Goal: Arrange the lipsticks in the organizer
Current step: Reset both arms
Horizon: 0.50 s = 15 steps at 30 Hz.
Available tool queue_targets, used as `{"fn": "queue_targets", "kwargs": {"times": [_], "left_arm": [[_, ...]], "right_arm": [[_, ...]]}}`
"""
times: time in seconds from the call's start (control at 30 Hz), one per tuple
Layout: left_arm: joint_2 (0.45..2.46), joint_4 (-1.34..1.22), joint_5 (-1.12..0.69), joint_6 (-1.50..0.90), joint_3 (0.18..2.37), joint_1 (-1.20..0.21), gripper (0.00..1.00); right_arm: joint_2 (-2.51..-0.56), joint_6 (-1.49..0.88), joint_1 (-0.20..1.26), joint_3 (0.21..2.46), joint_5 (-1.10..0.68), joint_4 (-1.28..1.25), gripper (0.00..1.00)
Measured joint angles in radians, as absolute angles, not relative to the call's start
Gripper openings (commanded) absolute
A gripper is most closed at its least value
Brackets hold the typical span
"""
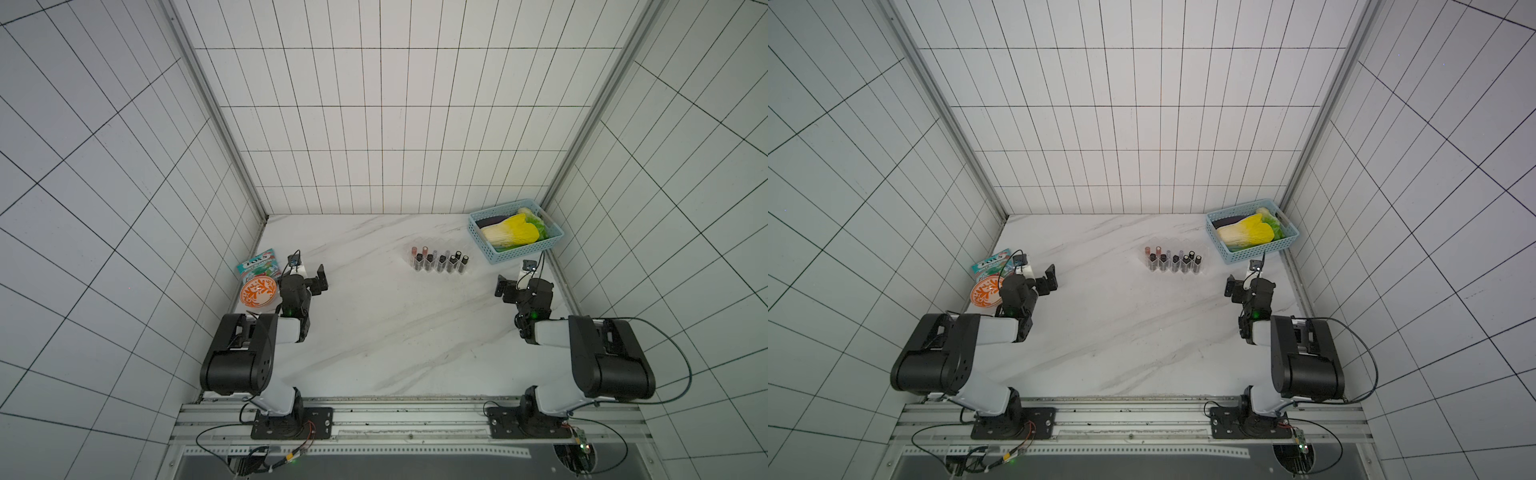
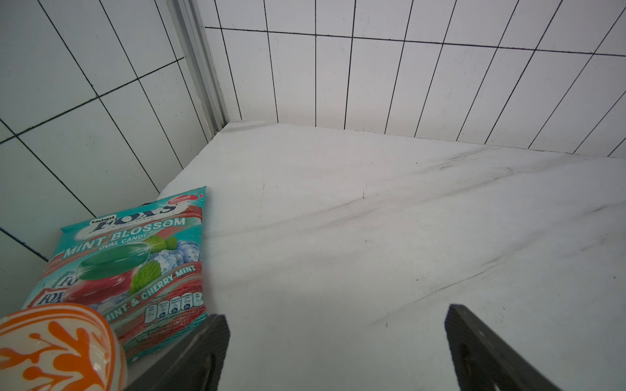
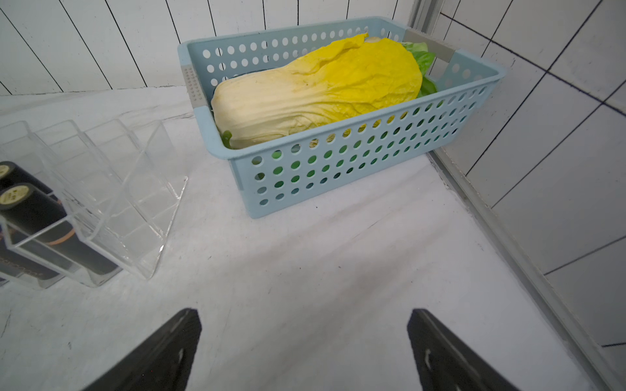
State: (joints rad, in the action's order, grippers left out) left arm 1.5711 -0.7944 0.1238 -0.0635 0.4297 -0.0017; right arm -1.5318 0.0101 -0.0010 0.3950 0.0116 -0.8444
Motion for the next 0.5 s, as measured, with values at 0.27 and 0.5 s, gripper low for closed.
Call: {"fn": "queue_targets", "kwargs": {"times": [0.27,0.5], "left_arm": [[1.571,-0.790,0.122,-0.064,0.430,-0.002,0.98],[1.571,-0.789,0.122,-0.064,0.430,-0.002,0.98]], "right_arm": [[-1.532,0.007,-0.001,0.397,0.011,-0.832,0.99],[-1.532,0.007,-0.001,0.397,0.011,-0.827,0.99]]}}
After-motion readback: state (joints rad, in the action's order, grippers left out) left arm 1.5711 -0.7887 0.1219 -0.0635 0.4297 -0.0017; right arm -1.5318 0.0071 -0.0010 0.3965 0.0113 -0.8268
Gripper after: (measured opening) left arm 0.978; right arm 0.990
